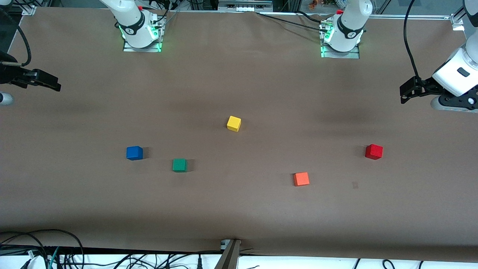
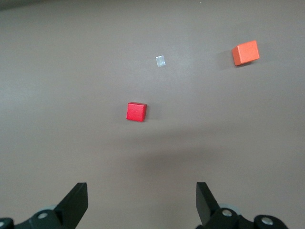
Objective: Pass red block to right arm, stack on blue
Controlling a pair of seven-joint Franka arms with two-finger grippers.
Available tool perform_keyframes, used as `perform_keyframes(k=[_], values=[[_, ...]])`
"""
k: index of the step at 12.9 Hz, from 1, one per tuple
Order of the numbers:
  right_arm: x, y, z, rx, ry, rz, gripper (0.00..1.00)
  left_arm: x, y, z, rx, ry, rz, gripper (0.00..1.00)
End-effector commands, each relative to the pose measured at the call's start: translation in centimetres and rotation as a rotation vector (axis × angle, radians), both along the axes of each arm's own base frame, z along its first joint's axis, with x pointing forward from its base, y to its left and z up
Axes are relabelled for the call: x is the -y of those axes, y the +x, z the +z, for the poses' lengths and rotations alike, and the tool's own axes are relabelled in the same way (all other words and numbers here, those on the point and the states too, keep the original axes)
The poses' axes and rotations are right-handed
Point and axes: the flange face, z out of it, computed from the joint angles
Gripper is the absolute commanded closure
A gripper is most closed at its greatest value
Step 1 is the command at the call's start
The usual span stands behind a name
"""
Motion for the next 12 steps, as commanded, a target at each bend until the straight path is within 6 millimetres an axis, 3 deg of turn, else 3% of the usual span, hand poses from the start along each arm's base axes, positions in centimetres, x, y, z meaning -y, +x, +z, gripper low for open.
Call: perform_keyframes(k=[1, 12], values=[[-0.04, 0.09, 0.35, 0.015, 0.003, 0.008, 0.00, 0.06, -0.04, 0.56, 0.003, -0.004, -0.019, 0.00], [0.05, 0.18, 0.41, 0.022, 0.003, 0.011, 0.00, 0.06, -0.04, 0.56, 0.003, -0.004, -0.018, 0.00]])
